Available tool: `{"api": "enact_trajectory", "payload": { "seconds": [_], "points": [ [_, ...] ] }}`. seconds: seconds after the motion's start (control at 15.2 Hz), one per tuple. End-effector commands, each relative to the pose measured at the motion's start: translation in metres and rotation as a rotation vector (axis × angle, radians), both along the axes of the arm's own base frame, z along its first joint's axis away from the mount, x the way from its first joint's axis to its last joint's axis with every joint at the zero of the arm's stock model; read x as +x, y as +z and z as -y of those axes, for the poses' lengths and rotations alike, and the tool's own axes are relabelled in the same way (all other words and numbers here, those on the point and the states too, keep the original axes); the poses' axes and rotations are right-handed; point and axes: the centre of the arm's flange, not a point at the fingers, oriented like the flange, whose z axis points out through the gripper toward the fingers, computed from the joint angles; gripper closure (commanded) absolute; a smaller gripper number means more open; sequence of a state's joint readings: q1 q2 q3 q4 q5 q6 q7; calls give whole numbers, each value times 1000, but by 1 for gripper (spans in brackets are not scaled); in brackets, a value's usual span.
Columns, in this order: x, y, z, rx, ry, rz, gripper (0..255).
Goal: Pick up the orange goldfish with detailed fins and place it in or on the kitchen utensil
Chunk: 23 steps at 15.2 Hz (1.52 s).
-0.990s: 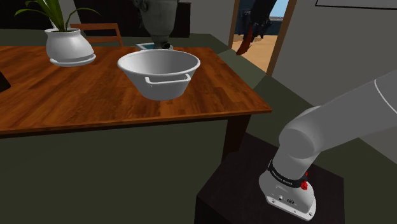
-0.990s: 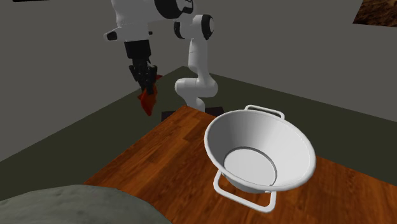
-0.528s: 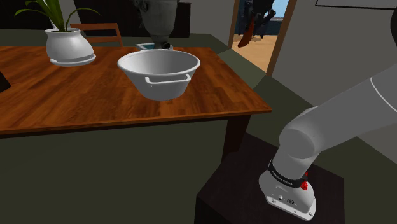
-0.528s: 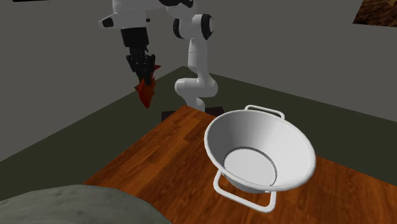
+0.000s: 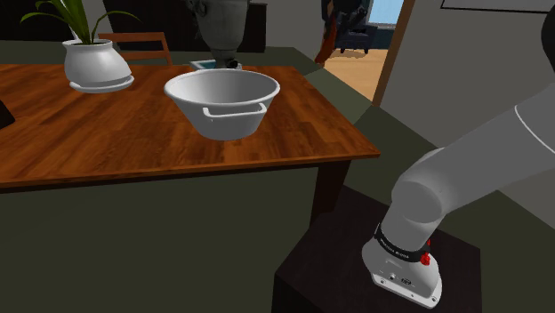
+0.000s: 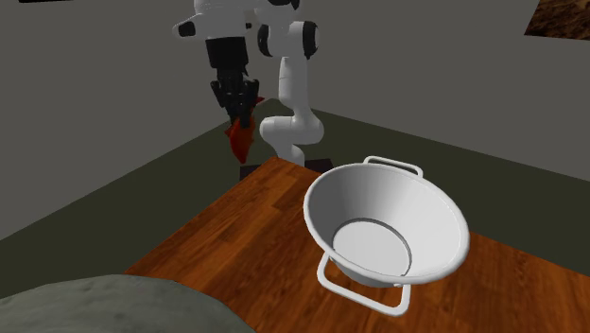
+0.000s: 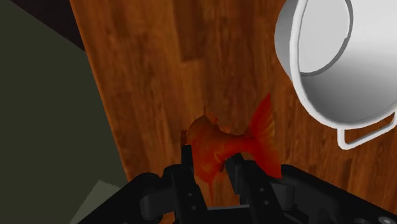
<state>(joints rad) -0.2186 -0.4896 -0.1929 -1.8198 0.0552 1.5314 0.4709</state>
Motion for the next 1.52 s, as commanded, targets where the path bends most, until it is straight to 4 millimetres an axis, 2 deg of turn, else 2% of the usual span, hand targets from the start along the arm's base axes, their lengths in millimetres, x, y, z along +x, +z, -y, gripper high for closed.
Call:
{"api": "enact_trajectory", "payload": {
  "seconds": [0.0,1.39,1.45],
  "points": [
    [14,2,-19,0,-2,0,255],
    [170,7,-248,0,-2,0,255],
    [170,1,-248,0,-2,0,255]
  ]
}}
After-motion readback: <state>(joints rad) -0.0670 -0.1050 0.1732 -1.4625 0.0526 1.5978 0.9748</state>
